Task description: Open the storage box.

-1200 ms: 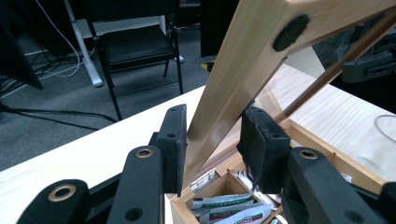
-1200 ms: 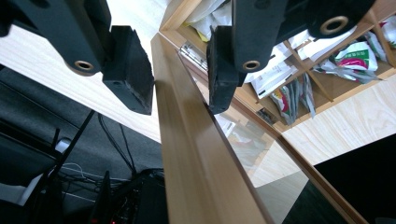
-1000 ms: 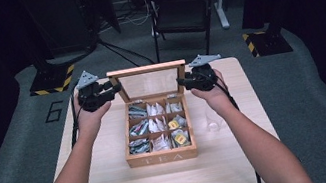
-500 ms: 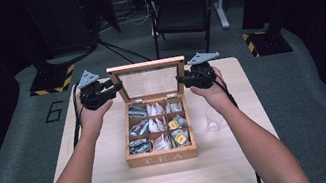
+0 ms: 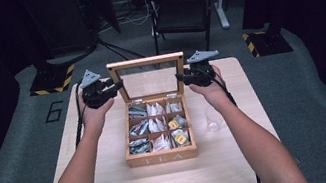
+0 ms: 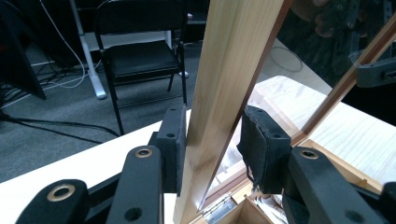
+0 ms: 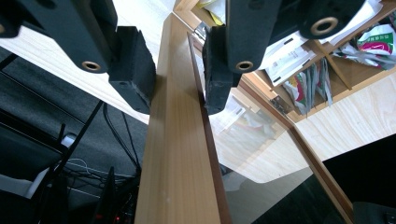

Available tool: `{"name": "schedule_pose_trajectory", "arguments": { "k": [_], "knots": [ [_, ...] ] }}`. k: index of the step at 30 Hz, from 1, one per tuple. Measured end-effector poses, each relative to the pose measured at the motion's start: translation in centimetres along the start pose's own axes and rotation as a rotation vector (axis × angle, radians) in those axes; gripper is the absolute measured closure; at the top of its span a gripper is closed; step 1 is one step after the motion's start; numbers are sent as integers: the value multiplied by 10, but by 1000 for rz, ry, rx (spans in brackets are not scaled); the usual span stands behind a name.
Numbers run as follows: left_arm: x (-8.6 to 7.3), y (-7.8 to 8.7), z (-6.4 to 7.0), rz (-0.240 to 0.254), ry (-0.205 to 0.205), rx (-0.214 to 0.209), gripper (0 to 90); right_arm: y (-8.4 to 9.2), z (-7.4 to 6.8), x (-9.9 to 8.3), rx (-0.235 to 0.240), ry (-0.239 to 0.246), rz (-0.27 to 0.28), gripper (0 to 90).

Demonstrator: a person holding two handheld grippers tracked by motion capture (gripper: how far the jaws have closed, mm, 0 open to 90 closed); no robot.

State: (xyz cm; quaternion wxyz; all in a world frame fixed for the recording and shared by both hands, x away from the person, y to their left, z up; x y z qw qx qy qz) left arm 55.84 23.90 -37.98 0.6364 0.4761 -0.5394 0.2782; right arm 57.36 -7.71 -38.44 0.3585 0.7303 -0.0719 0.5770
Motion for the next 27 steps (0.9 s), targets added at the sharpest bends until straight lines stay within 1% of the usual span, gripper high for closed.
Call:
{"name": "schedule_pose_trajectory", "arguments": {
  "k": [1,2,3,4,5,6,7,10,11,12,13,14,16,18,19,21,23,26,27],
  "knots": [
    [0,0,-1,-6,-7,-1,619,-1,1,0,-1,6,2,644],
    [0,-1,-1,-1,1,1,620,-1,1,0,-2,11,1,644],
    [0,-1,-2,-1,-2,0,623,-2,1,0,-5,15,0,643],
    [0,-2,-2,-1,4,-6,624,-3,2,-1,-8,22,-5,642],
    [0,-3,-3,3,10,-6,625,-5,2,-1,-9,17,-3,641],
    [-1,-3,-4,5,10,-8,628,-5,3,-1,-3,29,-5,641],
    [-1,-4,-4,8,12,-8,631,-6,4,-2,-8,12,-1,641],
    [-1,-6,-4,13,20,-3,635,-7,6,-2,6,-9,13,641],
    [-1,-7,-5,15,20,2,636,-7,7,-3,9,-26,16,642],
    [-1,-8,-5,16,20,6,637,-7,8,-3,14,-25,20,643],
    [-1,-9,-5,19,21,8,638,-8,9,-3,15,-39,21,643],
    [-1,-9,-5,21,26,11,639,-8,10,-3,18,-39,24,642],
    [-2,-10,-5,19,37,13,639,-9,11,-3,18,-60,29,641],
    [-2,-11,-5,20,48,15,638,-10,11,-3,12,-58,26,639],
    [-1,-11,-5,20,51,16,638,-10,11,-3,9,-64,26,637],
    [-1,-11,-5,16,50,15,638,-12,12,-5,2,-57,8,637],
    [-2,-12,-5,16,51,17,638,-13,13,-6,5,-58,8,636],
    [-2,-13,-6,22,66,22,637,-14,13,-6,7,-62,9,642],
    [-2,-13,-6,22,67,23,637,-14,14,-6,7,-55,7,644]
  ]
}}
Point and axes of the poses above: each handheld gripper's, and its own axes: y roughly backward along the jaws, x roughly out of its top, z roughly to its right, the point moved 4 cm from there along -y, roughly forward along the jaws, and after that the axes turned 12 degrees about x, right-handed, at the moved point
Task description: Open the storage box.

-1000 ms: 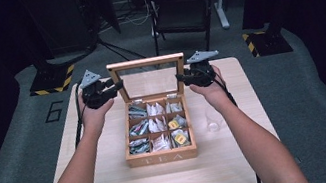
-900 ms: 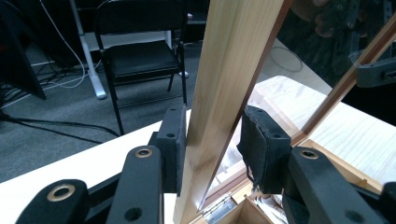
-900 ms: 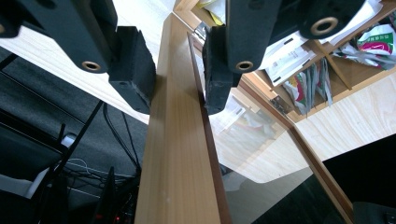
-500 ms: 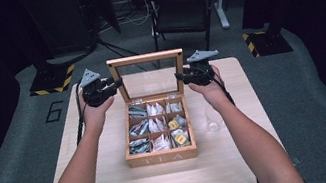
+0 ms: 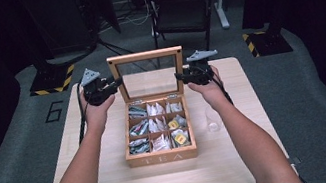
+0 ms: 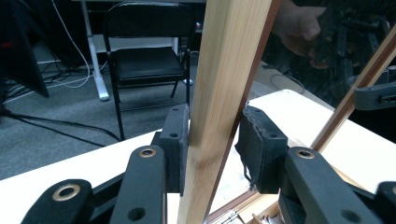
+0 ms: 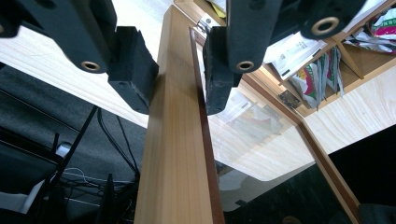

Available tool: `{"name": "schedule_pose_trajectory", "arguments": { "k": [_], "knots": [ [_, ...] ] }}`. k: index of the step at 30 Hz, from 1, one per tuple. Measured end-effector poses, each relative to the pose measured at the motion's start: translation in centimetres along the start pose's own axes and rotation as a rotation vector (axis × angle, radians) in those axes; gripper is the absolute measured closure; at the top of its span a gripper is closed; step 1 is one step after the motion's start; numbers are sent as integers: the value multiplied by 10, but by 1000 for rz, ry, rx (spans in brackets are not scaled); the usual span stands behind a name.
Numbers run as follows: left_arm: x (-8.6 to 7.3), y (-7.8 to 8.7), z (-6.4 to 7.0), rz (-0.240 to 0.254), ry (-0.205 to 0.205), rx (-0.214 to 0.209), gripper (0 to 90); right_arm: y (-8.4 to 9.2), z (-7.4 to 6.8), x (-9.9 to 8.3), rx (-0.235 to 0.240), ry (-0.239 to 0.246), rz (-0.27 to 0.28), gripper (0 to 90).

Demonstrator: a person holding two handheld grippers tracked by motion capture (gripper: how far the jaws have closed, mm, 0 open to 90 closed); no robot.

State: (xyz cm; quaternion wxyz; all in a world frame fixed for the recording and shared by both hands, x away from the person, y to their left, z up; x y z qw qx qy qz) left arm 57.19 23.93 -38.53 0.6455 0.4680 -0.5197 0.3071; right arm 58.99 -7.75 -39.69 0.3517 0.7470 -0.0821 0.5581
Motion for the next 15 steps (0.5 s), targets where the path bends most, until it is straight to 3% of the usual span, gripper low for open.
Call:
{"name": "schedule_pose_trajectory", "arguments": {
  "k": [8,15],
  "knots": [
    [-5,1,-3,-47,-13,-2,606,-3,4,1,-4,-28,14,655],
    [-4,7,-3,-64,-16,-8,600,-7,8,6,-16,-36,-17,659]
  ]
}}
Point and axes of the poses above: each handheld gripper's, and its own axes: y roughly backward along the jaws, x roughly out of its top, z roughly to its right, the point moved 4 cm from there along -y, roughly forward along the jaws, and after that the axes turned 12 degrees about x, right-handed, at the moved point
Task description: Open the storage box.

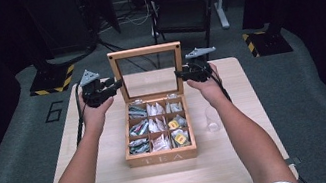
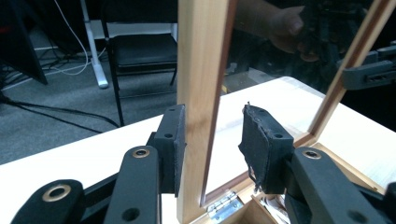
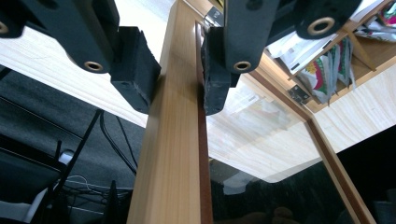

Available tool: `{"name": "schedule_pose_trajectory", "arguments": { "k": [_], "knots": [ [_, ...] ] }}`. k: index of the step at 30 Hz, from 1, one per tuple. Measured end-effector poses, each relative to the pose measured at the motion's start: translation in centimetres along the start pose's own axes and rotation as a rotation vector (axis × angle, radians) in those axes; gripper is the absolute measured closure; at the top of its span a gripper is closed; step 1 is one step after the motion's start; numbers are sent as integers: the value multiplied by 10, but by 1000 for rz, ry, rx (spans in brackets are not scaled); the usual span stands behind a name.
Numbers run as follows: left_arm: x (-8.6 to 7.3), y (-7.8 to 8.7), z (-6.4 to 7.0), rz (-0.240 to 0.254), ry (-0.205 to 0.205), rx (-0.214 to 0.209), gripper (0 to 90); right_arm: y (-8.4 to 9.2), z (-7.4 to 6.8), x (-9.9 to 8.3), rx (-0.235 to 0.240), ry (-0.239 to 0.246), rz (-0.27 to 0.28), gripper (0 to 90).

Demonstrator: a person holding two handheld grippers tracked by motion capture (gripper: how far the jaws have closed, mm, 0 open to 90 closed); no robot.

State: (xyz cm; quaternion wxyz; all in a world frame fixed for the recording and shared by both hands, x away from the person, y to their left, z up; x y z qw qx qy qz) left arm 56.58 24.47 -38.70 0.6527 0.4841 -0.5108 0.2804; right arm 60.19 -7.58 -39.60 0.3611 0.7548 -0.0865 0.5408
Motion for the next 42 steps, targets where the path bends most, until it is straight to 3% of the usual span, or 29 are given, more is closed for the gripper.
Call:
{"name": "schedule_pose_trajectory", "arguments": {
  "k": [7,17,42],
  "knots": [
    [0,4,3,-21,-3,-9,599,-2,2,1,-6,-20,-5,659],
    [3,6,12,-12,-9,-30,594,-6,6,5,-12,-28,-35,658],
    [-3,11,8,-22,12,-46,584,-18,15,8,-54,-71,-45,637]
  ]
}}
Point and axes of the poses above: each handheld gripper's, and its own axes: y roughly backward along the jaws, x roughly out of its top, z roughly to its right, the point moved 4 cm from there along -y, roughly forward along the jaws, and after that the axes turned 12 degrees about x, right-handed, at the moved point
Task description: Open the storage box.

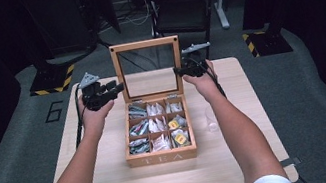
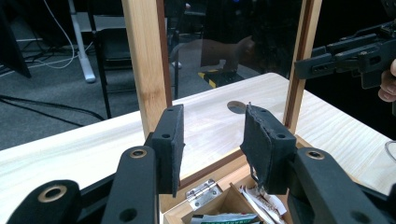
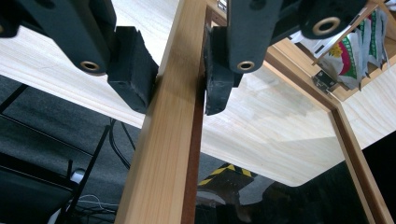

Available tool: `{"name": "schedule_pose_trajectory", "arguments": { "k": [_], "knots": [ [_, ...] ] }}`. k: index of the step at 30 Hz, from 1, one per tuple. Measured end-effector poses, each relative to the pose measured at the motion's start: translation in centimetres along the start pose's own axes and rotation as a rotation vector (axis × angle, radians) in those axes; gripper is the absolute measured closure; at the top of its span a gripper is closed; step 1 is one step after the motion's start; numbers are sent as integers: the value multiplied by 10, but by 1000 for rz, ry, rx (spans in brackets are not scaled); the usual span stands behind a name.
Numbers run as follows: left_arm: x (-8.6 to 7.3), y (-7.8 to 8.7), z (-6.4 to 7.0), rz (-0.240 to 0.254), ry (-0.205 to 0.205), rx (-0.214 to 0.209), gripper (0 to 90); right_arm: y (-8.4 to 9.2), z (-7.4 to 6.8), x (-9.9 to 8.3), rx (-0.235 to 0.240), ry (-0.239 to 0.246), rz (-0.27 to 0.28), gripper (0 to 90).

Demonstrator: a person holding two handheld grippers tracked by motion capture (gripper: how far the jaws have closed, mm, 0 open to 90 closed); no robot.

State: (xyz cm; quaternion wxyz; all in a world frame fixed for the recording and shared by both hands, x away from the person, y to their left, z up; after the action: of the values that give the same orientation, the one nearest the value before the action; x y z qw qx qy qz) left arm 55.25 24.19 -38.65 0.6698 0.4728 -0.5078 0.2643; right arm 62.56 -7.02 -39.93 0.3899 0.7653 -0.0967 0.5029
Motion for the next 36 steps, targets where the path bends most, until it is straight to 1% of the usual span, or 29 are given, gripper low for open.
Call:
{"name": "schedule_pose_trajectory", "arguments": {
  "k": [5,7,10,15,17,19,22,23,25,28,30,31,32,33,36],
  "knots": [
    [0,0,1,6,2,-2,584,-2,1,2,-5,-1,-22,629],
    [0,0,1,4,2,-3,584,-2,2,3,-5,5,-30,625],
    [-1,0,1,6,8,-1,579,-2,2,3,0,-6,-23,619],
    [-3,1,-2,4,12,3,575,0,0,2,4,-3,-32,598],
    [-3,1,-2,2,14,4,572,0,0,3,1,0,-33,578],
    [-3,2,-3,4,20,4,568,2,-1,3,-13,3,-29,546],
    [-3,2,-2,15,46,3,563,7,-2,3,-19,12,-23,540],
    [-2,3,-2,16,39,4,563,9,-2,2,-19,24,-23,538],
    [-2,4,-2,16,48,2,563,13,-3,1,-11,20,-19,532],
    [-2,6,-3,11,42,3,563,21,-5,0,-4,33,-15,510],
    [-1,8,-3,10,40,2,563,26,-9,0,6,34,-18,503],
    [-1,9,-3,13,39,2,562,29,-11,0,14,46,-14,501],
    [0,10,-3,17,40,2,562,32,-13,0,21,45,-13,495],
    [0,11,-3,15,38,-1,560,35,-15,0,27,56,-7,490],
    [1,13,-3,17,39,0,559,43,-19,0,30,63,0,478]
  ]
}}
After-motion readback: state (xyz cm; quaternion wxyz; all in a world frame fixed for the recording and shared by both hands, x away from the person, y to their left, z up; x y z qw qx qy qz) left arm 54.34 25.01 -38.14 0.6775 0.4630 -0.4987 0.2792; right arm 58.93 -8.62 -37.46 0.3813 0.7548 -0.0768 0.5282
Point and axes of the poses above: each handheld gripper's, and its own axes: y roughly backward along the jaws, x roughly out of its top, z roughly to its right, the point moved 4 cm from there along -y, roughly forward along the jaws, and after that the axes turned 12 degrees about x, right-handed, at the moved point
